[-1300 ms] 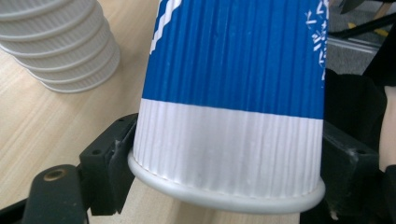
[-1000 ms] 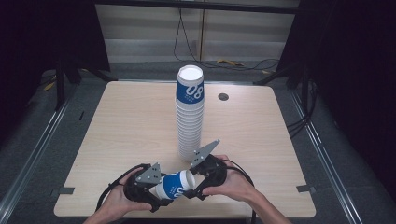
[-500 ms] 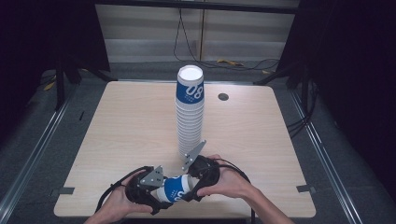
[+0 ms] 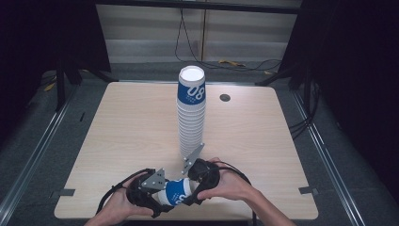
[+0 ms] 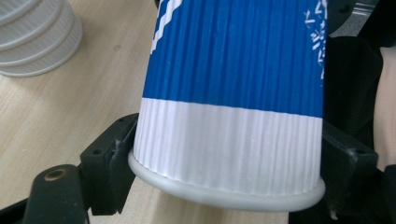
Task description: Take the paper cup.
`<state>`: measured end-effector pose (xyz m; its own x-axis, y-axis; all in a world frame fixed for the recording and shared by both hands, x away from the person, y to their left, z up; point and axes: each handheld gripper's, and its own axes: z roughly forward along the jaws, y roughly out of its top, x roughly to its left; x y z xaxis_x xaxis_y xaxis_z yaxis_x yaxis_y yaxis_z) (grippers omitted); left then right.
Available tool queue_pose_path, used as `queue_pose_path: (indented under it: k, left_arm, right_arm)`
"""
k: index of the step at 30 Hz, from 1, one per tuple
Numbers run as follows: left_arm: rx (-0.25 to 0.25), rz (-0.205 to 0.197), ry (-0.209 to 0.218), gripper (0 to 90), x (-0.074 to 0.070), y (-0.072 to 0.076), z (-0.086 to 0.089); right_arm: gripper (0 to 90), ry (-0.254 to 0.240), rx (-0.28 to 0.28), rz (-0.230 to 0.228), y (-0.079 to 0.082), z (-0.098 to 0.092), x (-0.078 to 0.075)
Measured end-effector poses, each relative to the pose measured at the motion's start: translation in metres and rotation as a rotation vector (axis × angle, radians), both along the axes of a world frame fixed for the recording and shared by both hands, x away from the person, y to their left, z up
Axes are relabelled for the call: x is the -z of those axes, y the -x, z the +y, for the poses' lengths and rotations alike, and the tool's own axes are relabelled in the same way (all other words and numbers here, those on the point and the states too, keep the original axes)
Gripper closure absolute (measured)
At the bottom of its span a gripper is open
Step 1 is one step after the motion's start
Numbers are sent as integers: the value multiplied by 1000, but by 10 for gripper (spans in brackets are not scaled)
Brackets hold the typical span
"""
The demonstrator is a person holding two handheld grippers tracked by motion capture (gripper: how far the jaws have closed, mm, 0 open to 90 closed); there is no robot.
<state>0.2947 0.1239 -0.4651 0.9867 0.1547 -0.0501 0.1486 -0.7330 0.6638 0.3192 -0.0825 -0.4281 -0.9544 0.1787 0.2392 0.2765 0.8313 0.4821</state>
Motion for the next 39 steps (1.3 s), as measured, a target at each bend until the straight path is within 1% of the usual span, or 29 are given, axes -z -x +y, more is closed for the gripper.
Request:
queue_pose_path:
  k: [1, 4, 6, 7, 8, 9, 11, 12, 14, 15, 16, 17, 19, 20, 21, 22, 23, 24, 25, 27, 28, 29, 30, 31, 32, 34, 35, 38, 39]
  left_arm:
    - [2, 2, -6, 187, 0, 0, 0]
    - [6, 0, -2, 187, 0, 1, 0]
    - [11, 1, -6, 187, 0, 0, 0]
    - [10, 1, -1, 187, 1, 1, 0]
    - [12, -5, -7, 187, 1, 1, 0]
    - [13, -8, -8, 186, 1, 1, 0]
    - [13, -11, -1, 183, 1, 2, 0]
    - [14, -14, 0, 180, 2, 2, 0]
    - [8, -20, 11, 172, 2, 2, 0]
    - [31, -29, -8, 166, 1, 0, 1]
    - [0, -14, 25, 164, 2, 2, 0]
    - [5, -18, 30, 160, 2, 1, 1]
    - [-5, -23, 50, 155, 2, 1, 2]
    - [-7, -20, 67, 153, 2, 0, 3]
    - [-9, -18, 77, 152, 1, -1, 4]
    - [-19, -14, 90, 152, 0, -1, 5]
    - [-23, -19, 97, 151, 0, -1, 6]
    - [-27, -18, 120, 148, 0, -1, 7]
    - [-23, -15, 127, 147, -1, -2, 9]
    - [-24, -9, 151, 149, -2, -3, 12]
    - [-27, -1, 161, 149, -2, -3, 12]
    - [-27, -3, 168, 150, -3, -4, 13]
    - [-29, -3, 178, 149, -3, -4, 14]
    - [-22, -3, 178, 150, -3, -4, 14]
    - [-22, -8, 178, 152, -3, -4, 13]
    - [-24, -4, 178, 151, -2, -4, 12]
    - [-23, -5, 178, 151, -2, -4, 12]
    - [-16, 0, 193, 150, -2, -5, 12]
    - [-10, 3, 199, 151, -2, -5, 12]
  right_arm:
    - [241, -2, 1, 1, 0, 1, -1]
    - [242, -3, -7, 2, -1, 2, -2]
    - [268, -5, -13, 4, -1, 4, -2]
    - [269, -3, -24, -4, -1, 4, -1]
    - [271, 0, -25, -1, 0, 5, -1]
    - [273, 12, -16, 4, 1, 5, -1]
    - [275, 3, -27, -6, 0, 4, 0]
    - [276, 16, -15, 3, 1, 4, -1]
    - [277, 14, -15, 0, 1, 3, -1]
    - [277, -2, -25, -14, 1, 3, -1]
    - [278, -4, -24, -15, 1, 3, -1]
    - [279, 2, -20, -11, 1, 2, -2]
    - [280, 2, -11, -13, 1, 0, -4]
    - [281, -2, -10, -19, 1, 0, -4]
    - [281, -7, -4, -14, 1, -1, -5]
    - [282, -9, -2, -19, 1, -1, -5]
    - [282, -25, -9, -27, 0, -1, -5]
    - [283, -29, -3, -27, 1, -1, -6]
    - [284, -41, -8, -38, 0, -1, -6]
    - [285, -42, 1, -36, 0, -2, -7]
    - [286, -56, -6, -43, 0, -2, -8]
    - [286, -50, 2, -36, 0, -2, -8]
    - [287, -61, -4, -44, 0, -3, -9]
    - [288, -64, 5, -42, 0, -4, -10]
    - [288, -61, 4, -38, 0, -4, -10]
    - [289, -61, 1, -41, 0, -4, -9]
    - [289, -47, 2, -43, 0, -5, -10]
    - [290, -57, 0, -34, 0, -4, -8]
    - [290, -51, -2, -35, 0, -4, -8]
